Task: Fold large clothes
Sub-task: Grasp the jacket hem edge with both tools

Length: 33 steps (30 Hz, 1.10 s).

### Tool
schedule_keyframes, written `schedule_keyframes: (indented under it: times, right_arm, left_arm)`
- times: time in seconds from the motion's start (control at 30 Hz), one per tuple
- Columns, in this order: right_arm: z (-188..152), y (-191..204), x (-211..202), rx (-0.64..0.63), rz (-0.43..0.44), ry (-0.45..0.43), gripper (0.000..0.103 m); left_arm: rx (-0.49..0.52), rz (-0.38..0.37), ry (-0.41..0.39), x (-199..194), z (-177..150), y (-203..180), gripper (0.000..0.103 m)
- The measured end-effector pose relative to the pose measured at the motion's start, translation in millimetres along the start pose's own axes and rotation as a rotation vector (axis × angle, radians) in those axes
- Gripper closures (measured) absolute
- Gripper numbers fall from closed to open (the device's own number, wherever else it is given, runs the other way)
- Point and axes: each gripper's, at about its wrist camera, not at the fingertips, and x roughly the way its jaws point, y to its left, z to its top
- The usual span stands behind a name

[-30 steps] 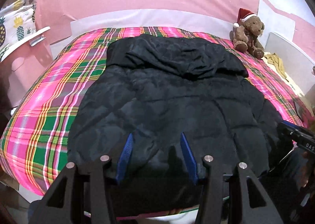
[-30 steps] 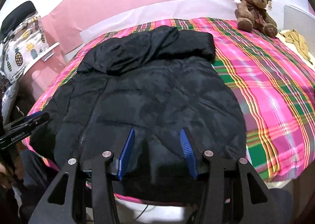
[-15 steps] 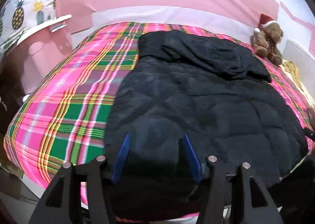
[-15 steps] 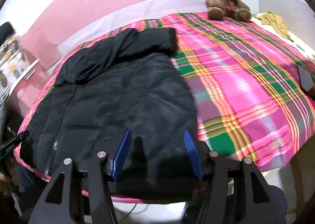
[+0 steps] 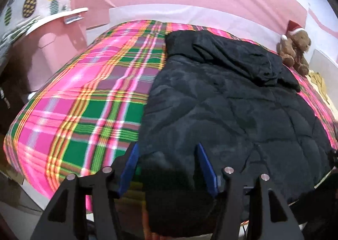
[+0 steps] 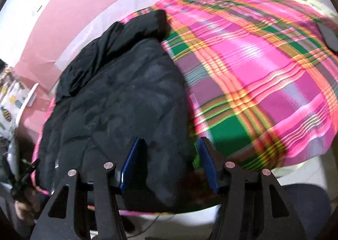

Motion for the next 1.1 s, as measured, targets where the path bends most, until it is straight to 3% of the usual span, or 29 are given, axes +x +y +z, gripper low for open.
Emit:
schedule_keyframes:
  times: [0.1,0.33,0.47,0.6,0.67,0.73,0.83,1.1]
  right_arm:
    - [-7,6,2,0.003,0.052,0.024,0.046]
    - [-14,12,8,-0.034,0.038,0.023,0.046]
    - [-13,13,13,-0.045,0.046,0.047,0.046]
    - [-17,16,10,-0.07,0.062,0.064,0.058]
    - [-16,14,11,-0.055,0.068,0.071,0.061]
    - [-14,14,15,-0.051,0.076,0.077,0.072]
    - [-6,11,15,-0.023,0.114,0.08,0.084]
    - [22,32,-65,-0.042,0.295,-0.111,0.09]
  left_arm:
    - [-0.047,-0.023,0.035,6,-4,11,0.038]
    - [-0.097,-0.11,0.072,18,-17,14,0.038]
    - [-0.066,-0.118,0.075,18,-24,5,0.038]
    - [-0.051,-0.135,0.091,17,-28,0,0.038]
    - [-0.042,-0.131,0.099,20,-26,-2,0.042]
    - [-0.038,-0.143,0.104,21,-20,-4,0.065]
    - [-0.05,-0.175,0.081,9,-9,-4,0.084]
    - [-0.086,-0.276,-0.133,-70,37,4,0.087]
